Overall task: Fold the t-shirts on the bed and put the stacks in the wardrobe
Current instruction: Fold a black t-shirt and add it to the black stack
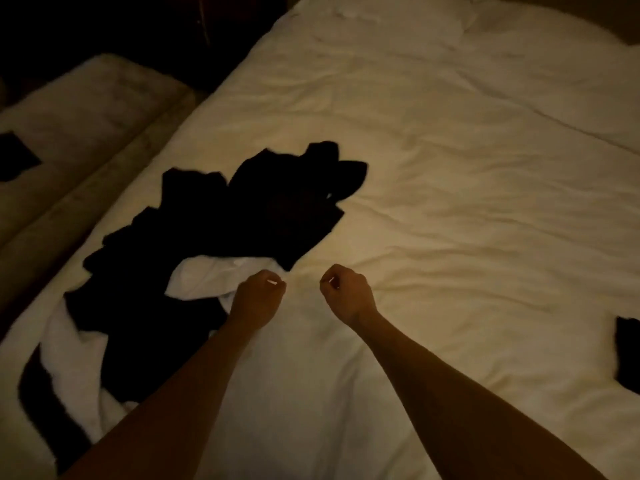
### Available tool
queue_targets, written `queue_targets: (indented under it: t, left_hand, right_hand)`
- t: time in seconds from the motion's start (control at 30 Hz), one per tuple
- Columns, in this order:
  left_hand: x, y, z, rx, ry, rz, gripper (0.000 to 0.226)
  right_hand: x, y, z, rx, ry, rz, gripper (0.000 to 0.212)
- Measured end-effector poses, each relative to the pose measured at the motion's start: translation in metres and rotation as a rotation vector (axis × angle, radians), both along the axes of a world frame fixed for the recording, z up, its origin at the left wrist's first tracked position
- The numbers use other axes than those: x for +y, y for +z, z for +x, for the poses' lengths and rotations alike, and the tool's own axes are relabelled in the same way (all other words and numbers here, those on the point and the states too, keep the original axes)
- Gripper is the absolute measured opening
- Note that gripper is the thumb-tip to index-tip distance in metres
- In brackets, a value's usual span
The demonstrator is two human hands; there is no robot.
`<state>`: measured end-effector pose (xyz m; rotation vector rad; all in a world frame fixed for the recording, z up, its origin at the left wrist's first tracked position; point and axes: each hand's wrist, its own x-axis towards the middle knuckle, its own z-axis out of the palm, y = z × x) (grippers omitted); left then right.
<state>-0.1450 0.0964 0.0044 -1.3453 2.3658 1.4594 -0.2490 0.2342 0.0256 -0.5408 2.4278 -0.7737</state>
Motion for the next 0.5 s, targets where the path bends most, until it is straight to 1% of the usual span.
queue_targets:
  t: [0.03,0.1,0.2,0.27,0.4,0.5]
  left_hand:
    - [-0.013,-0.008,0.012,-0.036,0.03,-0.029,0.015]
    - [-0.035,-0.022,0.037,-0.053,0.12,-0.062,0.029]
    - [-0.068,-0.044,0.072,-0.126,0.175,-0.227,0.05]
    - [-0.089,-0.058,0.091,-0.169,0.214,-0.299,0.06]
    - [-0.108,-0.078,0.112,-0.133,0.292,-0.245,0.069]
    - [-0.114,-0.079,0.108,-0.067,0.282,-0.273,0.066]
  right_hand:
    - [-0.017,-0.007,0.01,-0.016,0.038,0.016,0.011]
    - [-0.048,-0.02,0.028,-0.051,0.139,0.036,0.012]
    - [-0.091,-0.039,0.052,-0.096,0.28,0.056,0.022]
    - [-0.116,-0.051,0.065,-0.121,0.349,0.071,0.027]
    - [-0.145,-0.065,0.089,-0.182,0.428,0.064,0.033]
    - [-0.163,-0.071,0.093,-0.178,0.468,0.077,0.046]
